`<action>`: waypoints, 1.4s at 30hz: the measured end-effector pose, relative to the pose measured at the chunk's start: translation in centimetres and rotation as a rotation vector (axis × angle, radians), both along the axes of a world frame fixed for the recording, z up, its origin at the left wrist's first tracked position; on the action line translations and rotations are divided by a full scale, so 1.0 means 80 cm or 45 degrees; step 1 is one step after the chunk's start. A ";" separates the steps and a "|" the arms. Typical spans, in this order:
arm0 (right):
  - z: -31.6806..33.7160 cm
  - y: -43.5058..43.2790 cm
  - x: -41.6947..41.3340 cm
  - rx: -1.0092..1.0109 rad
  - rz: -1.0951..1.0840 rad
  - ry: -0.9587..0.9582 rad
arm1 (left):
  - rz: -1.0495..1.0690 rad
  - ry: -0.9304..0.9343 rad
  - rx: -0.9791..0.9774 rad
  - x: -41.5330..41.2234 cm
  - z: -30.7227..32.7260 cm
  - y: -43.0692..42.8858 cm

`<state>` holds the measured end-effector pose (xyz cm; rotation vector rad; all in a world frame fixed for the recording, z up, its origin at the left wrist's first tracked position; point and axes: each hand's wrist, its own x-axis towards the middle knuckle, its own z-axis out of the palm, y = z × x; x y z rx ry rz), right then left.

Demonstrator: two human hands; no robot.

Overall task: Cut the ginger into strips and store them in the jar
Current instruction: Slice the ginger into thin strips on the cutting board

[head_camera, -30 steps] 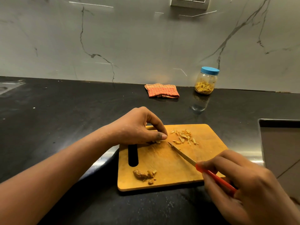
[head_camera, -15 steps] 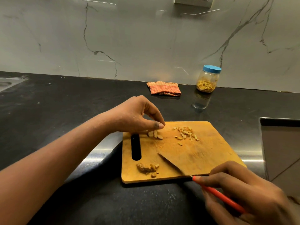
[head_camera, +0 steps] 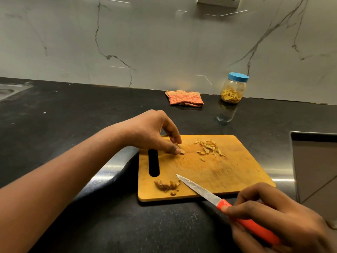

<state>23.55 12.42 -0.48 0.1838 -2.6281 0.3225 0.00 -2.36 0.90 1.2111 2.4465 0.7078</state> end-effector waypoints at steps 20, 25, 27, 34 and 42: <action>-0.016 0.040 -0.070 -0.401 -0.149 0.024 | -0.006 -0.039 0.070 0.004 -0.004 0.006; -0.023 0.039 -0.080 -0.430 -0.156 0.091 | -0.004 -0.031 0.044 0.007 -0.008 0.010; -0.026 0.039 -0.076 -0.450 -0.144 0.133 | 0.011 -0.031 0.067 0.007 -0.011 0.012; -0.032 0.045 -0.072 -0.413 -0.170 0.205 | 0.123 0.123 0.225 0.021 -0.027 0.028; -0.034 0.043 -0.068 -0.463 -0.130 0.233 | 0.091 -0.028 0.203 0.017 -0.020 0.021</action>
